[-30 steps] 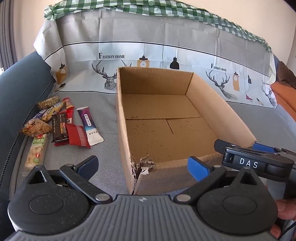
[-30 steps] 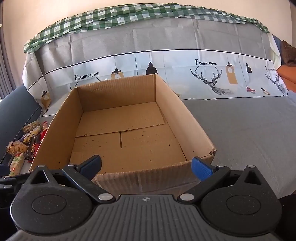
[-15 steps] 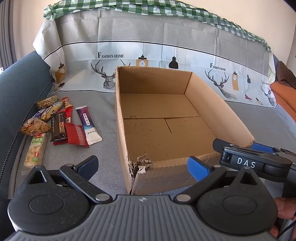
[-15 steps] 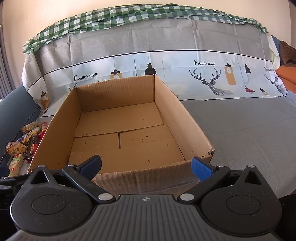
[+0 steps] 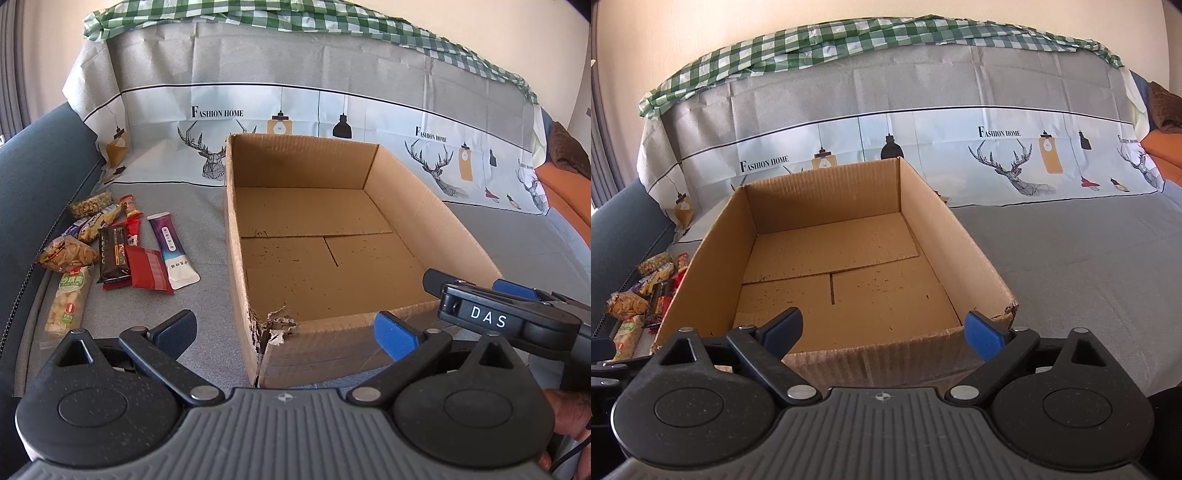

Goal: Organize snacks
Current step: 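Move both tools from above the cardboard box toward the snack pile, then grasp the purple tube snack with the right gripper while the left gripper approaches the white-green bar, then lift the purple tube snack with the right gripper while the left gripper grasps the white-green bar, then carry both snacks over the cardboard box and open both grippers to drop them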

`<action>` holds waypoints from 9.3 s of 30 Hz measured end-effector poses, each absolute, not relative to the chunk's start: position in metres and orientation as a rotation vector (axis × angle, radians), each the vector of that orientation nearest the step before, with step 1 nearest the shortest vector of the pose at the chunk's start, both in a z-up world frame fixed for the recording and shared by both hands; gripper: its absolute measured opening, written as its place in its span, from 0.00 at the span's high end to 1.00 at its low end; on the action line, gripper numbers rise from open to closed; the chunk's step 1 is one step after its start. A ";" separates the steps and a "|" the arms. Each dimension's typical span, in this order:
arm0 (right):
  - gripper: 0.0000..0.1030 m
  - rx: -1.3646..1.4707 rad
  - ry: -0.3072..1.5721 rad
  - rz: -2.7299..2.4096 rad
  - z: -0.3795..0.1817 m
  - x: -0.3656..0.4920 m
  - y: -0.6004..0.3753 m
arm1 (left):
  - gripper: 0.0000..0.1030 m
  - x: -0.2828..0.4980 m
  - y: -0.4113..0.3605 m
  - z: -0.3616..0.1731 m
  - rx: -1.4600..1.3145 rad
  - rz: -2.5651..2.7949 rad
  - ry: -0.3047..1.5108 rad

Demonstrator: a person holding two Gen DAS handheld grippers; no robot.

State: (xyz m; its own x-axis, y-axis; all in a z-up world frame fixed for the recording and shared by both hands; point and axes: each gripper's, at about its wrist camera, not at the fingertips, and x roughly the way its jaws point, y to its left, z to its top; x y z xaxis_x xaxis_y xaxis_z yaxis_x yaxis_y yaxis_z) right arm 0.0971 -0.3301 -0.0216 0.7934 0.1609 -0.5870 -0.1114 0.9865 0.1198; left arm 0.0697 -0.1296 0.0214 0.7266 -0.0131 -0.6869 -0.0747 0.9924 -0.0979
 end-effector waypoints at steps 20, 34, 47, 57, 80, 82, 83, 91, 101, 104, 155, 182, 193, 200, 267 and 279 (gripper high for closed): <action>0.23 0.143 0.548 0.235 -0.010 0.088 -0.328 | 0.13 0.047 -0.125 0.049 -0.128 -0.003 0.682; 0.50 0.168 0.502 0.371 0.004 0.065 -0.300 | 0.67 -0.001 -0.103 0.060 -0.122 -0.107 0.625; 0.51 0.087 0.489 0.436 0.000 0.052 -0.249 | 0.67 0.040 0.050 0.005 -0.089 0.049 0.668; 0.60 0.021 0.539 0.501 -0.007 0.054 -0.204 | 0.58 0.096 0.116 -0.033 -0.367 0.247 0.862; 0.62 -0.096 0.765 0.413 -0.056 0.214 -0.029 | 0.50 0.116 0.135 -0.065 -0.435 0.223 1.067; 0.61 -0.111 0.814 0.386 -0.075 0.231 -0.020 | 0.50 0.117 0.138 -0.068 -0.453 0.225 1.078; 0.61 -0.127 0.835 0.376 -0.085 0.238 -0.013 | 0.50 0.117 0.139 -0.070 -0.458 0.222 1.085; 0.58 -0.188 0.929 0.350 -0.126 0.270 0.008 | 0.50 0.122 0.139 -0.075 -0.452 0.201 1.103; 0.80 -0.180 0.891 0.464 -0.083 0.250 -0.011 | 0.58 0.125 0.138 -0.077 -0.444 0.195 1.107; 0.80 -0.177 0.869 0.510 -0.060 0.229 -0.027 | 0.58 0.125 0.138 -0.076 -0.451 0.189 1.109; 0.77 -0.133 1.023 0.636 -0.114 0.112 -0.072 | 0.47 0.131 0.117 -0.080 -0.348 0.209 1.212; 0.81 -0.061 0.843 0.651 -0.058 0.090 -0.100 | 0.60 0.111 0.108 -0.059 -0.303 0.108 1.080; 0.81 0.030 0.678 0.661 0.005 0.085 -0.162 | 0.61 0.095 0.102 -0.039 -0.302 0.058 0.936; 0.81 0.082 0.538 0.581 0.046 0.114 -0.230 | 0.61 0.090 0.102 -0.032 -0.297 0.063 0.880; 0.29 0.392 0.534 0.271 -0.033 0.152 -0.392 | 0.32 0.125 -0.074 0.062 -0.194 -0.099 0.577; 0.29 0.326 0.543 0.264 -0.029 0.148 -0.380 | 0.76 0.070 0.014 0.017 -0.267 -0.074 0.713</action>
State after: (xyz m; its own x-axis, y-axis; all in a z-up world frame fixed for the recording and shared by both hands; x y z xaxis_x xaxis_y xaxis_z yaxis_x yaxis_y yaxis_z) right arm 0.1475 -0.3803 -0.0292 0.8245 0.3289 -0.4604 -0.1584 0.9154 0.3702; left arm 0.0704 0.0142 0.0168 0.7556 -0.1573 -0.6359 -0.0241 0.9634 -0.2670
